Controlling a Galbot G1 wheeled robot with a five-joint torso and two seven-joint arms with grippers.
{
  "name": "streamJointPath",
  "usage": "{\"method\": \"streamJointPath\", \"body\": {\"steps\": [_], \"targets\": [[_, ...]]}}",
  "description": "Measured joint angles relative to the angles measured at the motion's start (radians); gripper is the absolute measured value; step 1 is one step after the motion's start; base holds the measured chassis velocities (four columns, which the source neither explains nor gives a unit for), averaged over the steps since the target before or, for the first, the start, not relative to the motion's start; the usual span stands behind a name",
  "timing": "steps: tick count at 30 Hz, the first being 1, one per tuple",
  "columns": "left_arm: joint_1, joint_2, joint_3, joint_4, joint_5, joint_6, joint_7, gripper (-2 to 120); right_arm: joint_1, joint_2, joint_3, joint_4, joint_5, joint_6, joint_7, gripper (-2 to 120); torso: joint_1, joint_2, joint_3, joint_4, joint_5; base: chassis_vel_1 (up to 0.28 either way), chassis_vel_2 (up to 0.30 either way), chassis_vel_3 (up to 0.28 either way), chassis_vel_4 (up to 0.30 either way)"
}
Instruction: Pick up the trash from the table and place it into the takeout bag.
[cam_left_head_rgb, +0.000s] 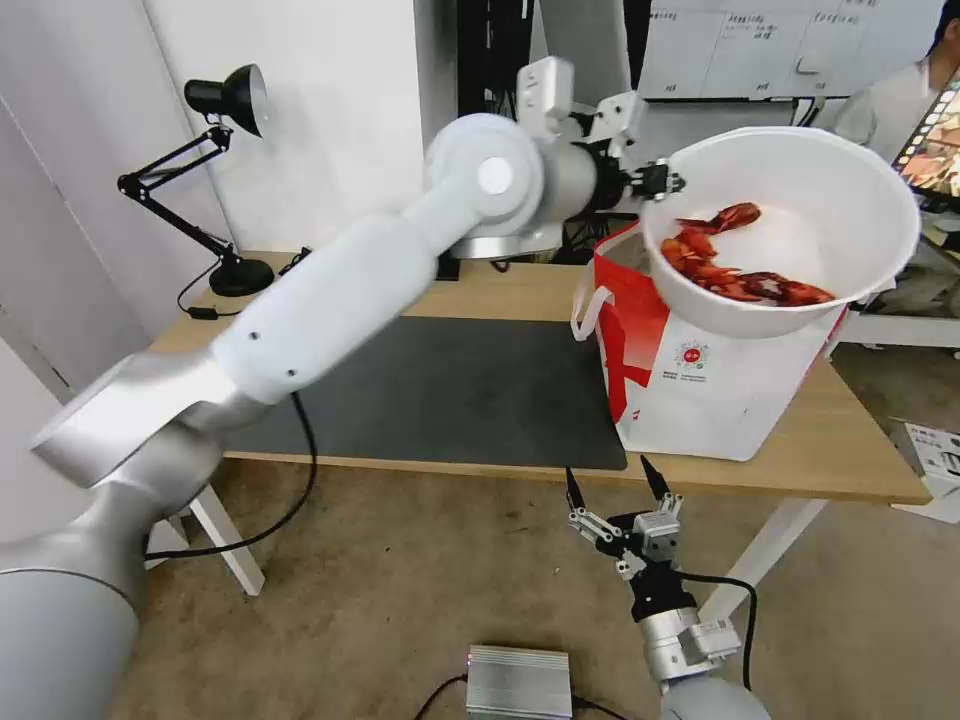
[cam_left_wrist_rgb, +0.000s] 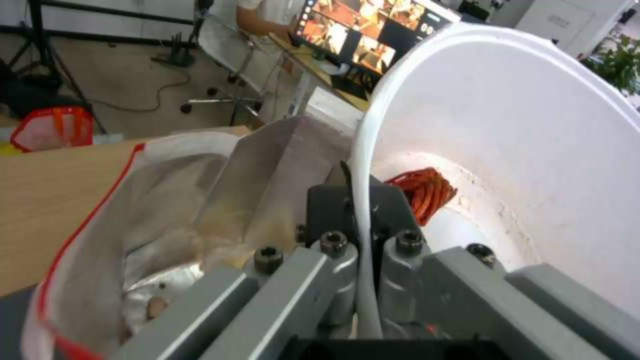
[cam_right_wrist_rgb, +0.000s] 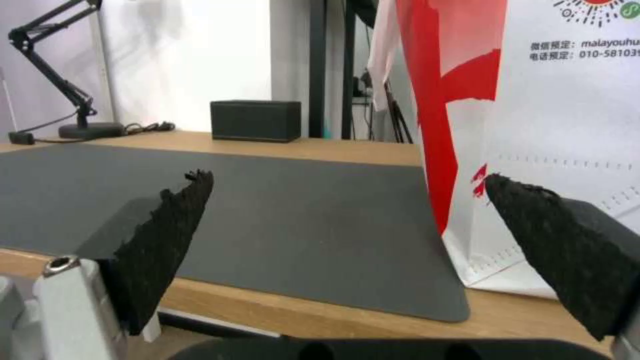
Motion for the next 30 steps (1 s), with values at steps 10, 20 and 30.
{"method": "streamJointPath", "body": {"steps": [10, 20, 30], "targets": [[0.001, -0.146, -0.046, 0.143, 0.047, -0.013, -0.122, 0, 0.000, 0.000, 0.000, 0.000, 0.000, 0.000, 0.000, 100, 0.000, 0.000, 0.000, -0.0001, -0.0001, 0.000, 0.000, 0.000, 0.000], [0.008, -0.228, -0.080, 0.256, 0.090, -0.049, -0.319, 0, 0.000, 0.000, 0.000, 0.000, 0.000, 0.000, 0.000, 100, 0.000, 0.000, 0.000, -0.0002, 0.0000, 0.000, 0.000, 0.000, 0.000], [0.000, -0.228, -0.071, 0.274, 0.072, -0.116, -0.439, 0, 0.000, 0.000, 0.000, 0.000, 0.000, 0.000, 0.000, 100, 0.000, 0.000, 0.000, 0.0000, -0.0002, 0.000, 0.000, 0.000, 0.000]]}}
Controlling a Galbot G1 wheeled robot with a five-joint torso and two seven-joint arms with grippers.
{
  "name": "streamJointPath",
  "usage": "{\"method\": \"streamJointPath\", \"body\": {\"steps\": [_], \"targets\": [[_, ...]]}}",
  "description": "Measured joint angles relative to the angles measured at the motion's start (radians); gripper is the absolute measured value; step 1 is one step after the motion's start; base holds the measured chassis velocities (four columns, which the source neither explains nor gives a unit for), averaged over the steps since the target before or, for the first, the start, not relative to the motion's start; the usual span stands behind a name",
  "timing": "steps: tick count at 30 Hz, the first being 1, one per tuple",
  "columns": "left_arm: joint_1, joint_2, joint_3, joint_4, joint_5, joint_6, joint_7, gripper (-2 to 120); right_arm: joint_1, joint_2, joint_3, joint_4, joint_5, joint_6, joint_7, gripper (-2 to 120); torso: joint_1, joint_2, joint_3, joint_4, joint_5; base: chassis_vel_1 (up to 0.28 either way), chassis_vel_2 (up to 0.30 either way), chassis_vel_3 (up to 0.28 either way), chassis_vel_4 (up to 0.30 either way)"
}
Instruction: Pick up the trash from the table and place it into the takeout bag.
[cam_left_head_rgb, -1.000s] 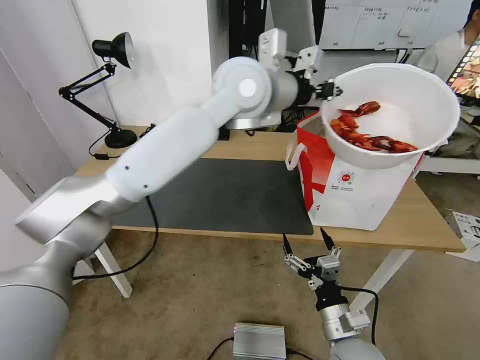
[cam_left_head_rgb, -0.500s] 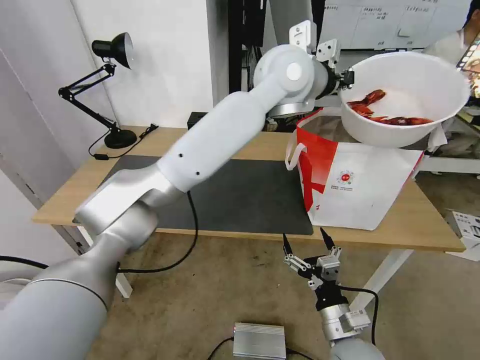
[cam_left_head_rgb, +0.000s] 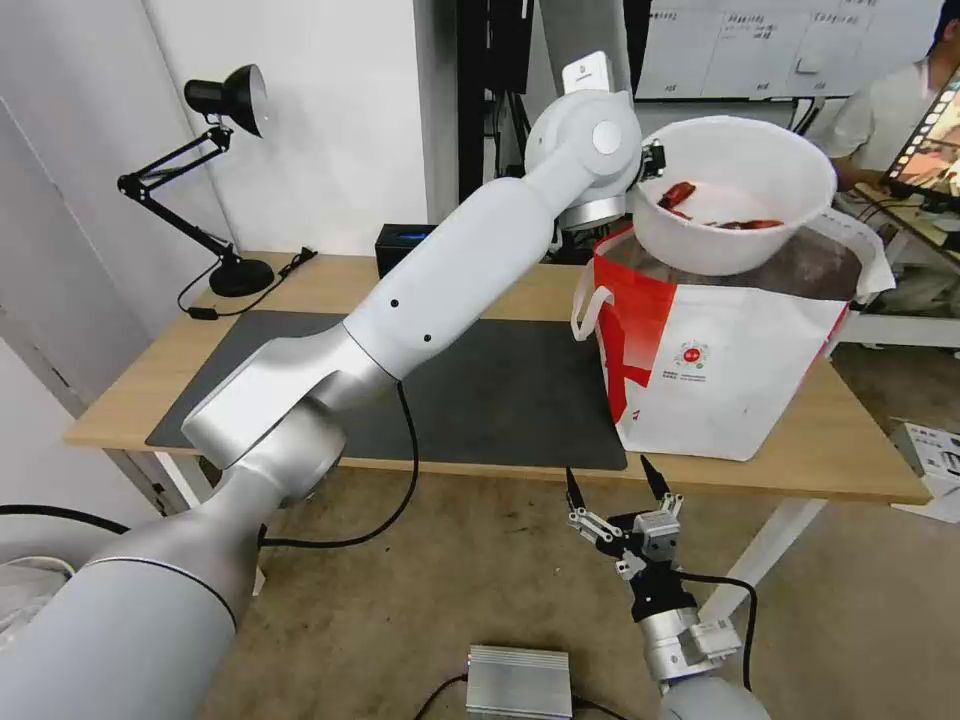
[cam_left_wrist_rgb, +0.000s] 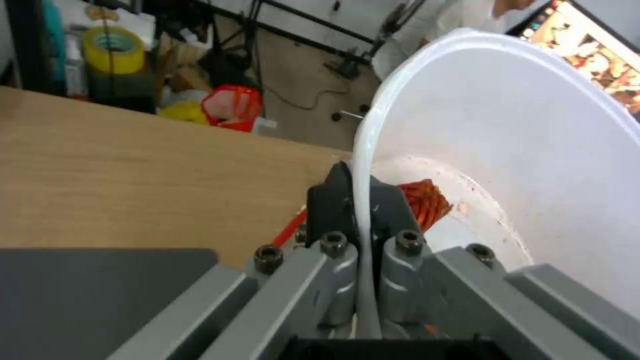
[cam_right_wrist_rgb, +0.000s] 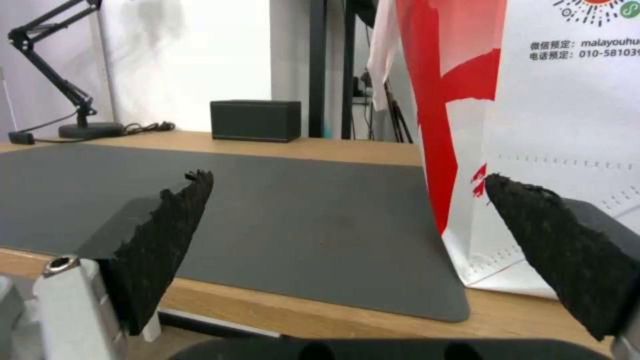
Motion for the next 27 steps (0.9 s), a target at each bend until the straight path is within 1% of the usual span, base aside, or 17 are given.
{"method": "streamJointPath", "body": {"steps": [6, 16, 25, 26, 27], "targets": [[0.020, 0.001, 0.015, -0.012, 0.001, -0.002, -0.008, 0, 0.000, 0.000, 0.000, 0.000, 0.000, 0.000, 0.000, 100, 0.000, 0.000, 0.000, 0.0000, 0.0000, 0.000, 0.000, 0.000, 0.000], [0.049, 0.002, 0.061, -0.024, 0.050, -0.019, -0.011, 0, 0.000, 0.000, 0.000, 0.000, 0.000, 0.000, 0.000, 100, 0.000, 0.000, 0.000, 0.0000, 0.0000, 0.000, 0.000, 0.000, 0.000], [0.064, 0.003, 0.073, -0.029, 0.068, -0.020, -0.008, 0, 0.000, 0.000, 0.000, 0.000, 0.000, 0.000, 0.000, 100, 0.000, 0.000, 0.000, 0.0000, 0.0000, 0.000, 0.000, 0.000, 0.000], [0.064, 0.003, 0.073, -0.030, 0.069, -0.019, -0.004, 1, 0.000, 0.000, 0.000, 0.000, 0.000, 0.000, 0.000, 100, 0.000, 0.000, 0.000, 0.0000, 0.0000, 0.000, 0.000, 0.000, 0.000], [0.065, 0.003, 0.073, -0.031, 0.070, -0.019, -0.001, 6, 0.000, 0.000, 0.000, 0.000, 0.000, 0.000, 0.000, 100, 0.000, 0.000, 0.000, 0.0000, 0.0000, 0.000, 0.000, 0.000, 0.000]]}}
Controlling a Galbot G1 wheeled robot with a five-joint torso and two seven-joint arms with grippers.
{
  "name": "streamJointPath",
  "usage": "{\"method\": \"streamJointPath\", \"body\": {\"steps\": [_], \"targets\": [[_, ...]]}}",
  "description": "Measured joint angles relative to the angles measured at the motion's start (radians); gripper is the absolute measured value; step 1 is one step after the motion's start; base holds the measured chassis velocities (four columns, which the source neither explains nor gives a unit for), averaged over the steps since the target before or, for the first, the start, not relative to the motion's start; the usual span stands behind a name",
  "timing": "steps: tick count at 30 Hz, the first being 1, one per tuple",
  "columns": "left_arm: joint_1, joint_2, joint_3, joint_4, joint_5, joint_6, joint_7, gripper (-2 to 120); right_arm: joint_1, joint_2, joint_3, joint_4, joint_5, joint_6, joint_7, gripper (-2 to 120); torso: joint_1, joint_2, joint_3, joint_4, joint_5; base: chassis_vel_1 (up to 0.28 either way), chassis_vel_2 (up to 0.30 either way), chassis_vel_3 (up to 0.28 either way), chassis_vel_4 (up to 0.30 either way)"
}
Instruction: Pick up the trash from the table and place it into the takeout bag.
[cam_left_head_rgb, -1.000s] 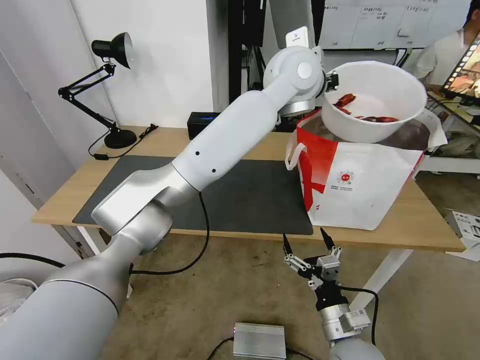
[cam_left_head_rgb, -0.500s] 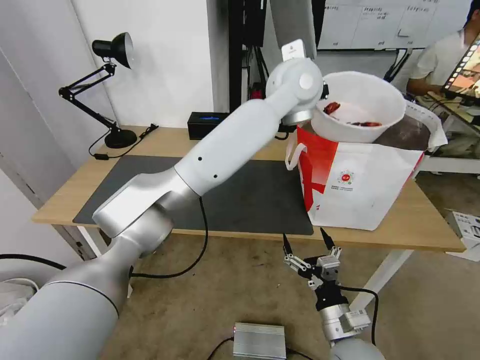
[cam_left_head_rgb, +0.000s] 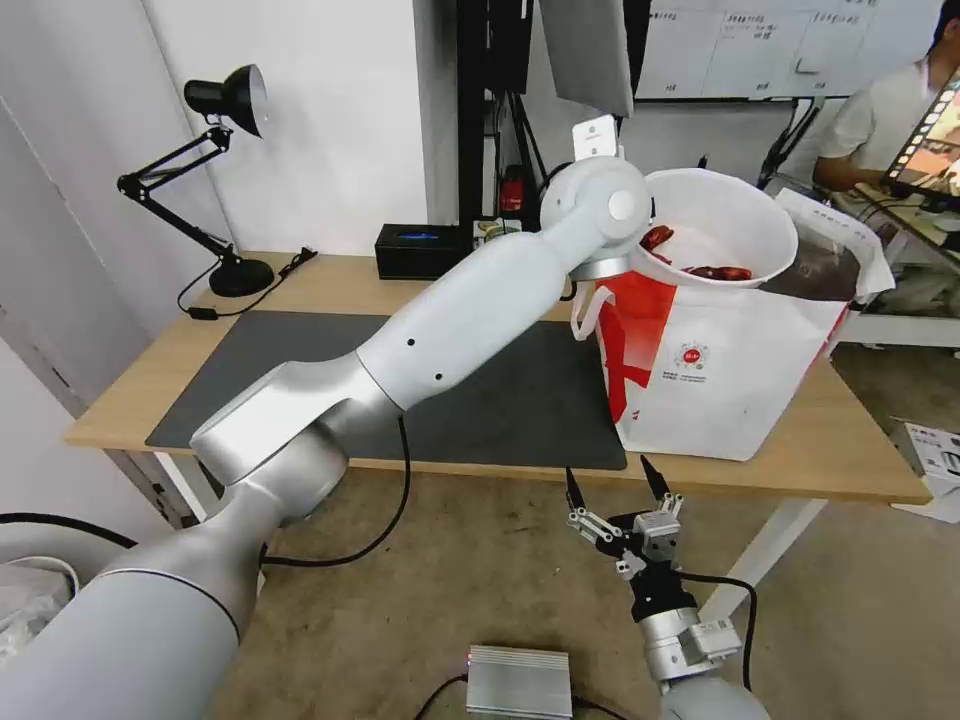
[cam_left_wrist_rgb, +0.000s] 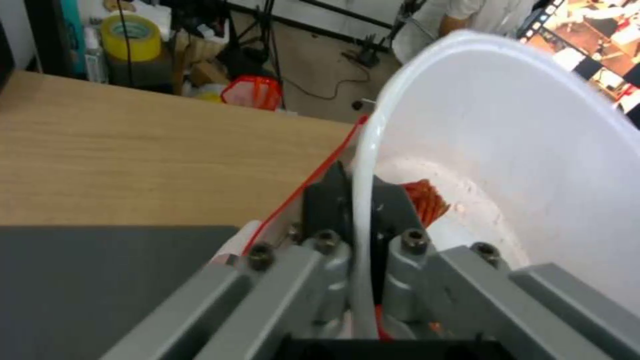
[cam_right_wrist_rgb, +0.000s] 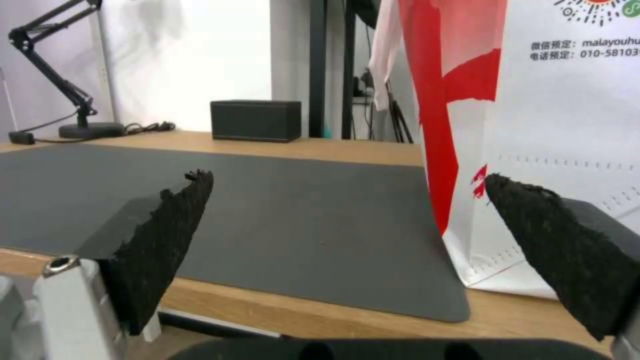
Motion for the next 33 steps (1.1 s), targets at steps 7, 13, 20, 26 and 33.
{"method": "streamJointPath", "body": {"steps": [7, 13, 20, 26, 33], "targets": [[0.005, 0.000, 0.005, -0.007, 0.003, 0.000, 0.010, 29, 0.000, 0.000, 0.000, 0.000, 0.000, 0.000, 0.000, 100, 0.000, 0.000, 0.000, 0.0000, 0.0000, 0.000, 0.000, 0.000, 0.000], [0.013, 0.001, 0.006, -0.011, 0.007, 0.001, 0.019, 53, 0.000, 0.000, 0.000, 0.000, 0.000, 0.000, 0.000, 100, 0.000, 0.000, 0.000, 0.0000, 0.0000, 0.000, 0.000, 0.000, 0.000], [0.023, 0.001, -0.005, -0.025, 0.010, 0.001, 0.028, 76, 0.000, 0.000, 0.000, 0.000, 0.000, 0.000, 0.000, 100, 0.000, 0.000, 0.000, 0.0000, 0.0000, 0.000, 0.000, 0.000, 0.000], [0.050, 0.018, -0.025, -0.061, 0.042, 0.008, 0.078, 99, 0.000, 0.000, 0.000, 0.000, 0.000, 0.000, 0.000, 100, 0.000, 0.000, 0.000, -0.0002, 0.0000, 0.000, 0.000, 0.000, 0.000], [0.089, 0.125, -0.016, -0.139, 0.181, -0.048, 0.285, 100, 0.000, 0.000, 0.000, 0.000, 0.000, 0.000, 0.000, 100, 0.000, 0.000, 0.000, 0.0001, -0.0001, 0.000, 0.000, 0.000, 0.000]]}}
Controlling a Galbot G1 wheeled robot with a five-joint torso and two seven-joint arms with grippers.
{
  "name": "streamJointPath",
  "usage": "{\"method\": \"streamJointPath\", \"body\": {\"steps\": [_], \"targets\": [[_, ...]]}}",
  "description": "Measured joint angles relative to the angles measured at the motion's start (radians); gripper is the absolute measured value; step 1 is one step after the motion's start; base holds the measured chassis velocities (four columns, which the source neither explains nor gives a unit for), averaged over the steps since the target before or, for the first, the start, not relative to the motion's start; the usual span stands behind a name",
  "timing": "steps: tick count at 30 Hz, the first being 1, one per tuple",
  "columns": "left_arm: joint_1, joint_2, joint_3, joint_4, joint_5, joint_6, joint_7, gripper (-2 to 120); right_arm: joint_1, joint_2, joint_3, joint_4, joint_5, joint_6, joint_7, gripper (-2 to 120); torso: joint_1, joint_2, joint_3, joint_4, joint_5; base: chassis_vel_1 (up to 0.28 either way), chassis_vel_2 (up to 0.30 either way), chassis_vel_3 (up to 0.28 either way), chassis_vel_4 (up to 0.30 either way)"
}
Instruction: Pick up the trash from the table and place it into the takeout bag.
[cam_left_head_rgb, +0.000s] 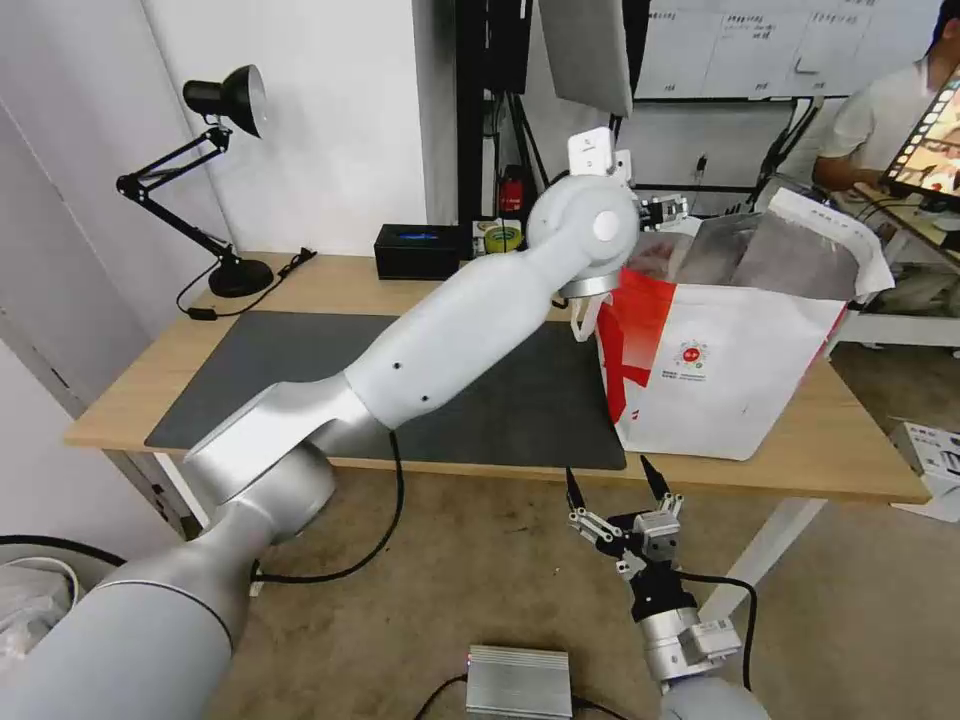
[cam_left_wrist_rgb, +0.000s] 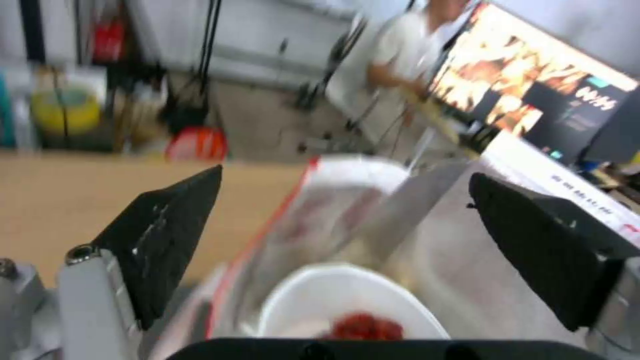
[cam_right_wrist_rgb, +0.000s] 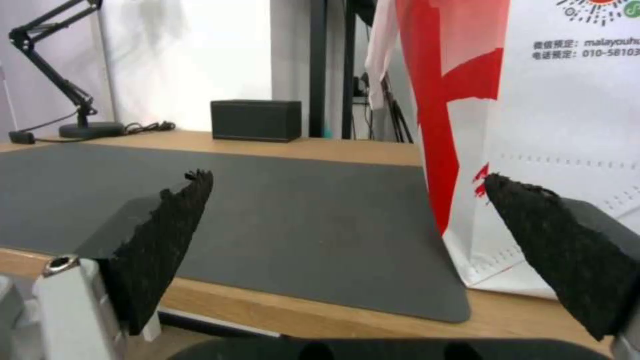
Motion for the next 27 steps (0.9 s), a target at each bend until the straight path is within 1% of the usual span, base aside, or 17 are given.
{"method": "streamJointPath", "body": {"steps": [2, 3, 4, 6, 7, 10, 11, 14, 15, 16, 18, 19, 22, 23, 24, 26, 27], "targets": [[0.033, 0.052, 0.003, -0.021, 0.109, -0.048, 0.122, 100, 0.000, 0.000, 0.000, 0.000, 0.000, 0.000, 0.000, 100, 0.000, 0.000, 0.000, 0.0001, 0.0000, 0.000, 0.000, 0.000, 0.000], [0.033, 0.052, 0.003, -0.021, 0.109, -0.048, 0.122, 100, 0.000, 0.000, 0.000, 0.000, 0.000, 0.000, 0.000, 100, 0.000, 0.000, 0.000, 0.0001, 0.0000, 0.000, 0.000, 0.000, 0.000], [0.051, 0.078, 0.006, -0.031, 0.161, -0.076, 0.171, 100, 0.000, 0.000, 0.000, 0.000, 0.000, 0.000, 0.000, 100, 0.000, 0.000, 0.000, 0.0000, 0.0000, 0.000, 0.000, 0.000, 0.000], [0.090, 0.126, 0.009, -0.046, 0.264, -0.123, 0.242, 100, 0.000, 0.000, 0.000, 0.000, 0.000, 0.000, 0.000, 100, 0.000, 0.000, 0.000, 0.0001, -0.0001, 0.000, 0.000, 0.000, 0.000], [0.090, 0.126, 0.009, -0.046, 0.264, -0.123, 0.242, 100, 0.000, 0.000, 0.000, 0.000, 0.000, 0.000, 0.000, 100, 0.000, 0.000, 0.000, 0.0001, -0.0001, 0.000, 0.000, 0.000, 0.000], [0.148, 0.193, 0.010, -0.061, 0.404, -0.202, 0.320, 100, 0.000, 0.000, 0.000, 0.000, 0.000, 0.000, 0.000, 100, 0.000, 0.000, 0.000, -0.0002, -0.0001, 0.000, 0.000, 0.000, 0.000], [0.148, 0.193, 0.010, -0.061, 0.404, -0.202, 0.320, 100, 0.000, 0.000, 0.000, 0.000, 0.000, 0.000, 0.000, 100, 0.000, 0.000, 0.000, -0.0002, -0.0001, 0.000, 0.000, 0.000, 0.000], [0.213, 0.262, -0.022, -0.087, 0.549, -0.255, 0.383, 100, 0.000, 0.000, 0.000, 0.000, 0.000, 0.000, 0.000, 100, 0.000, 0.000, 0.000, -0.0002, -0.0002, 0.000, 0.000, 0.000, 0.000], [0.213, 0.262, -0.022, -0.087, 0.549, -0.255, 0.383, 100, 0.000, 0.000, 0.000, 0.000, 0.000, 0.000, 0.000, 100, 0.000, 0.000, 0.000, -0.0002, -0.0002, 0.000, 0.000, 0.000, 0.000], [0.235, 0.283, -0.035, -0.102, 0.576, -0.262, 0.396, 100, 0.000, 0.000, 0.000, 0.000, 0.000, 0.000, 0.000, 100, 0.000, 0.000, 0.000, 0.0003, -0.0002, 0.000, 0.000, 0.000, 0.000], [0.290, 0.329, -0.075, -0.140, 0.620, -0.268, 0.416, 100, 0.000, 0.000, 0.000, 0.000, 0.000, 0.000, 0.000, 100, 0.000, 0.000, 0.000, 0.0000, -0.0002, 0.000, 0.000, 0.000, 0.000], [0.290, 0.329, -0.075, -0.140, 0.620, -0.268, 0.416, 100, 0.000, 0.000, 0.000, 0.000, 0.000, 0.000, 0.000, 100, 0.000, 0.000, 0.000, 0.0000, -0.0002, 0.000, 0.000, 0.000, 0.000], [0.381, 0.397, -0.146, -0.196, 0.662, -0.269, 0.429, 100, 0.000, 0.000, 0.000, 0.000, 0.000, 0.000, 0.000, 100, 0.000, 0.000, 0.000, -0.0002, 0.0000, 0.000, 0.000, 0.000, 0.000], [0.381, 0.397, -0.146, -0.196, 0.662, -0.269, 0.429, 100, 0.000, 0.000, 0.000, 0.000, 0.000, 0.000, 0.000, 100, 0.000, 0.000, 0.000, -0.0002, 0.0000, 0.000, 0.000, 0.000, 0.000], [0.416, 0.415, -0.172, -0.215, 0.676, -0.269, 0.432, 100, 0.000, 0.000, 0.000, 0.000, 0.000, 0.000, 0.000, 100, 0.000, 0.000, 0.000, 0.0002, -0.0001, 0.000, 0.000, 0.000, 0.000], [0.515, 0.457, -0.234, -0.254, 0.719, -0.269, 0.435, 100, 0.000, 0.000, 0.000, 0.000, 0.000, 0.000, 0.000, 100, 0.000, 0.000, 0.000, 0.0001, -0.0004, 0.000, 0.000, 0.000, 0.000], [0.515, 0.457, -0.234, -0.254, 0.719, -0.269, 0.435, 100, 0.000, 0.000, 0.000, 0.000, 0.000, 0.000, 0.000, 100, 0.000, 0.000, 0.000, 0.0001, -0.0004, 0.000, 0.000, 0.000, 0.000]]}}
